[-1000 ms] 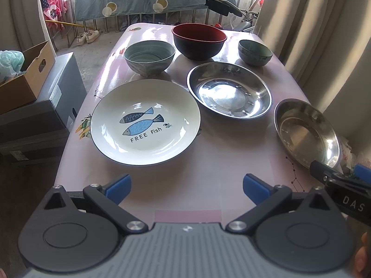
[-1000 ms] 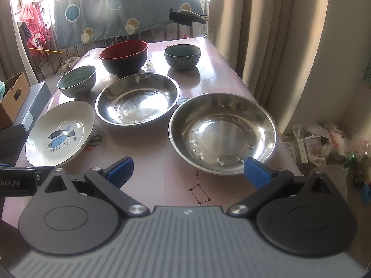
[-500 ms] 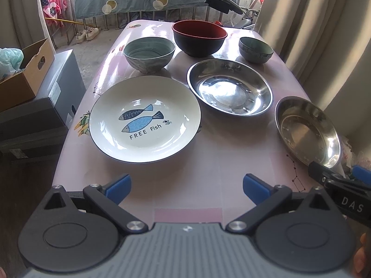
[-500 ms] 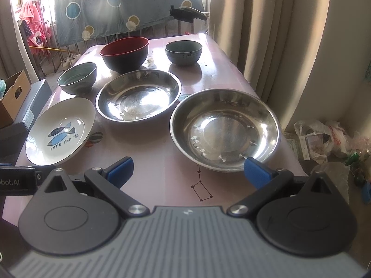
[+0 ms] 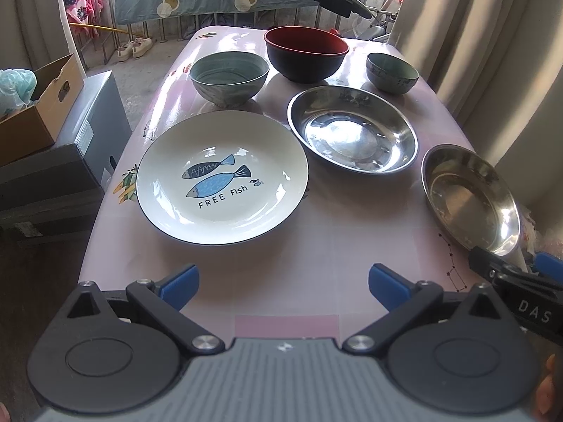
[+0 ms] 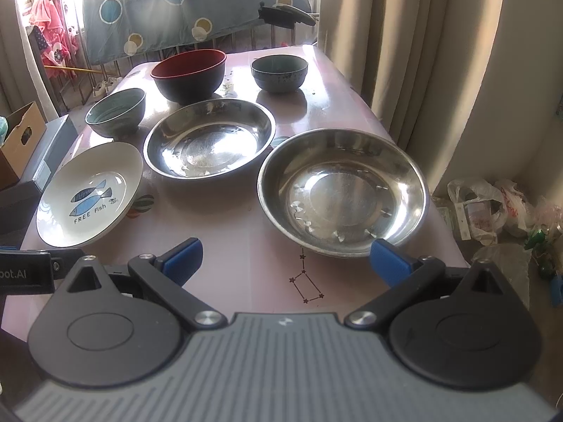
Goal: Organize plates and bowls
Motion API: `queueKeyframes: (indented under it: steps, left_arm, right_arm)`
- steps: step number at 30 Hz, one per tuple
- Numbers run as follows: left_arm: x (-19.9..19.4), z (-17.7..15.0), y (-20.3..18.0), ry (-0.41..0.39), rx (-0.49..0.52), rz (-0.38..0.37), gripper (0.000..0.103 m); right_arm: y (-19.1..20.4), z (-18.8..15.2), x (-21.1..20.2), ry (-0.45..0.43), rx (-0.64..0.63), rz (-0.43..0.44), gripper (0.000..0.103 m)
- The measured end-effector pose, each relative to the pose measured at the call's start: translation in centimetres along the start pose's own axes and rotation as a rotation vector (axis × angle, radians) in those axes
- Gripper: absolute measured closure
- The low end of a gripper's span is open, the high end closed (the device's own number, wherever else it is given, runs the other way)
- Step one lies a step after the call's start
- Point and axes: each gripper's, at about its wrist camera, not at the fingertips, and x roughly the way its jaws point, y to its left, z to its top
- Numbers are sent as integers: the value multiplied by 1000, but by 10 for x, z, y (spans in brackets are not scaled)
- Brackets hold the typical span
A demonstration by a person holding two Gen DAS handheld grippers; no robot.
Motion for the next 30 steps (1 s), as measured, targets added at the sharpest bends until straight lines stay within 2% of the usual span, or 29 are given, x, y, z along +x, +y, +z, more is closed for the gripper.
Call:
queueKeyframes:
  steps: [30]
  left_arm:
    - [4, -2, 2, 13, -6, 0, 0]
  right_arm:
    - [-1, 1, 2, 5, 1, -4, 1]
